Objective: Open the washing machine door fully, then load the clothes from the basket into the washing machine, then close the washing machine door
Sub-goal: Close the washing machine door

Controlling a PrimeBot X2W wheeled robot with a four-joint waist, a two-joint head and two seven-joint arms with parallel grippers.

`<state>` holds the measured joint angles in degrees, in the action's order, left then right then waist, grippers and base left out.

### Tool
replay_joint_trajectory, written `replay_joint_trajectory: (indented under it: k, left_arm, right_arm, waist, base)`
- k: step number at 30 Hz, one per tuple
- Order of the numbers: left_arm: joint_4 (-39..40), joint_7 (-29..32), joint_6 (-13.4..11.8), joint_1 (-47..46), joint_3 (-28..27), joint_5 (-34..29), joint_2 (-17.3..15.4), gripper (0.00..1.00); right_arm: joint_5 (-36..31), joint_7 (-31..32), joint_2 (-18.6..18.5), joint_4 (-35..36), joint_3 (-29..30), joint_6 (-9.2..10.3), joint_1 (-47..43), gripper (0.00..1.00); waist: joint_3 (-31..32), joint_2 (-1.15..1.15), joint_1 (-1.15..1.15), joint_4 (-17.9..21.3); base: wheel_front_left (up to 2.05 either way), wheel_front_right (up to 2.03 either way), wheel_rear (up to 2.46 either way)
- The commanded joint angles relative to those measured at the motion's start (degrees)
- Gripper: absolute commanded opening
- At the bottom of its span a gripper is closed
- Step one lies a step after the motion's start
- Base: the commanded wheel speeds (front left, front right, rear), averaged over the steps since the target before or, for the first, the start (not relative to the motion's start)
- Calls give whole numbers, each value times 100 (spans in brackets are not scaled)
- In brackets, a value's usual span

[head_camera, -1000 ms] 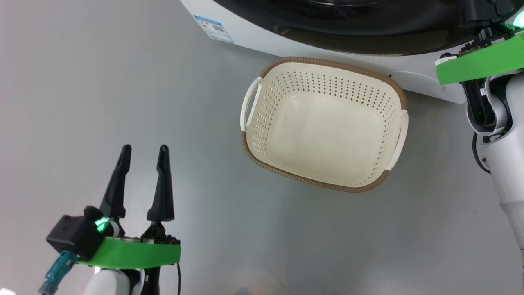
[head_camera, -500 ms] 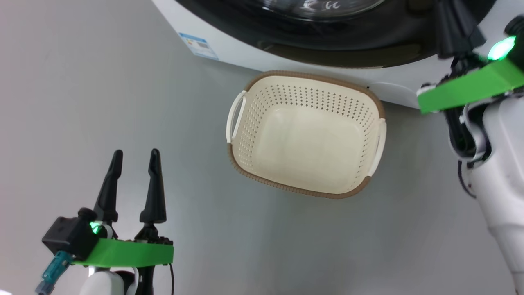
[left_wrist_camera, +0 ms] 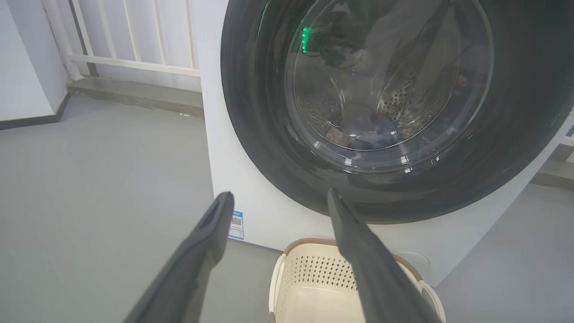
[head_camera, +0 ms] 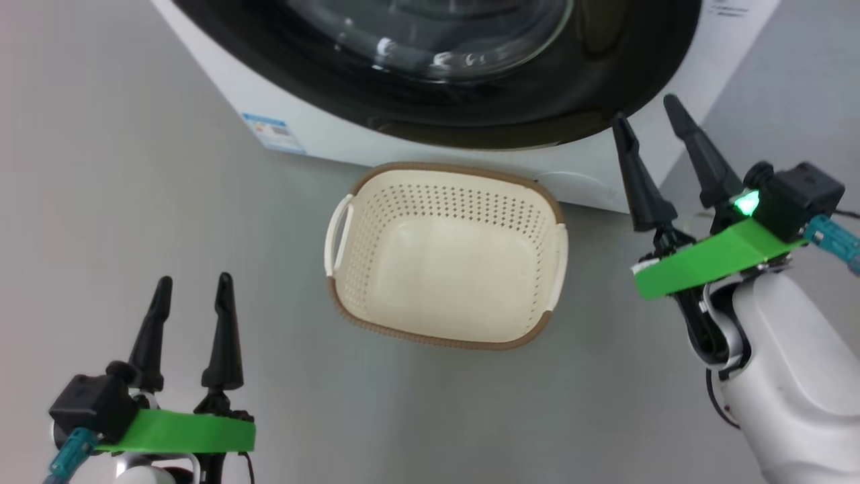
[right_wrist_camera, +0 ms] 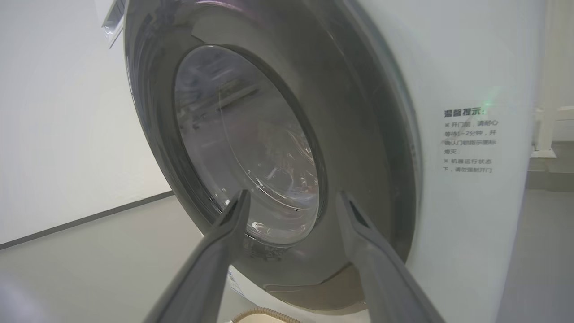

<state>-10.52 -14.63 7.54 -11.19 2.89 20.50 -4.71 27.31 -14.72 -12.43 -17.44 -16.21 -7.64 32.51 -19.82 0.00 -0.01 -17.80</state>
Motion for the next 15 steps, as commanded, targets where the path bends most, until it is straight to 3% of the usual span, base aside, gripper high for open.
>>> replay_joint_trajectory:
  k: [1, 15]
  left_arm:
    - [78, -37, -5, 43, -222, -96, -206, 100]
    - [-43, -37, -5, 423, -368, -95, -567, 100]
  right_arm:
    - [34, -28, 94, 178, -61, 15, -181, 100]
    - [42, -28, 200, 428, 269, 15, -1286, 100]
  waist:
    - [265, 0, 1, 281]
    - [1045, 0, 1, 1092]
  base:
    - [0, 0, 0]
    - [0, 0, 0]
